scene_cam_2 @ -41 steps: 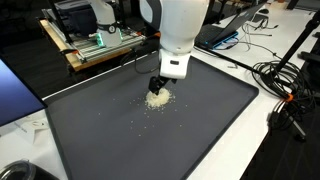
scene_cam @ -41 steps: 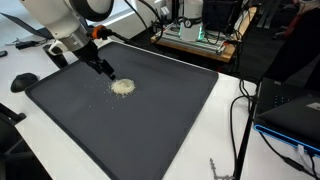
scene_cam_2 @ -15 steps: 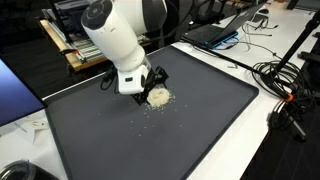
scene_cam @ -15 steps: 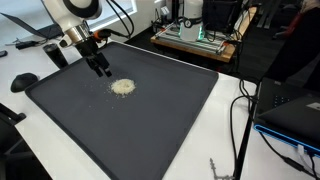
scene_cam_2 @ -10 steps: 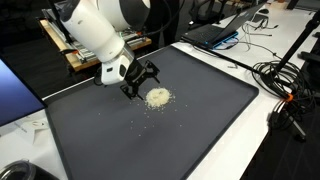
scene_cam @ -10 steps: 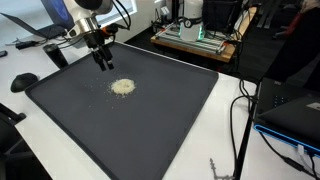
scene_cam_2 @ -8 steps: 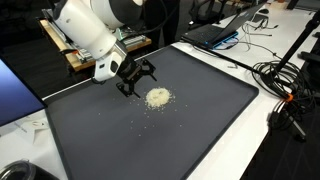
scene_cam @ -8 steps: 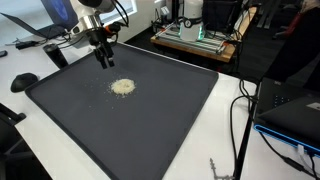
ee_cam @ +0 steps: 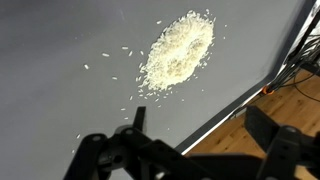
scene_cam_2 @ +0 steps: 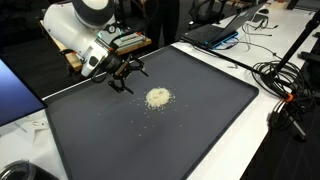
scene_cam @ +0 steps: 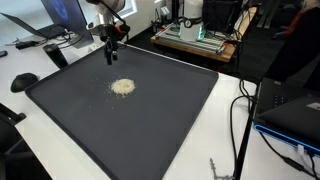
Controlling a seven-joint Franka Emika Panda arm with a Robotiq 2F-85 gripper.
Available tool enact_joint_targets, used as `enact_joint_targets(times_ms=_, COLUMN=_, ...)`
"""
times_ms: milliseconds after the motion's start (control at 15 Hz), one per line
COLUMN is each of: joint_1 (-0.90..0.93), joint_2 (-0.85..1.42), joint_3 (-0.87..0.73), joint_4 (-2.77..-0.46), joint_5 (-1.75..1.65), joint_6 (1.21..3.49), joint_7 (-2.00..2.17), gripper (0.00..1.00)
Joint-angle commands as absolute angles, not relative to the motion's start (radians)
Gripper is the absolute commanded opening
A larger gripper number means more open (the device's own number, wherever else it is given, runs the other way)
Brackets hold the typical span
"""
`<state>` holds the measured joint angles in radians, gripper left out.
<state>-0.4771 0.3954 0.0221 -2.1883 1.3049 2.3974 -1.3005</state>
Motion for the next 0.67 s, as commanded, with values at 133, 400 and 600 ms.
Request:
enact_joint_targets(times_ms=133, joint_1=-0.341, joint_2=0.327, joint_3=-0.072, joint_4=-2.315, joint_5=1.527, joint_6=2.423, joint_7=-1.521, gripper=1.0)
enact_joint_targets(times_ms=400, joint_1=-0.18, joint_2=0.299, joint_3=-0.078, joint_4=-2.362, joint_5=1.667, joint_6=2.663, joint_7=-1.56, gripper=1.0)
enact_joint_targets(times_ms=600, joint_1=-0.103, joint_2=0.283, joint_3=-0.027, joint_4=-2.372, joint_5=1.715, joint_6=2.879, joint_7=-1.549, gripper=1.0)
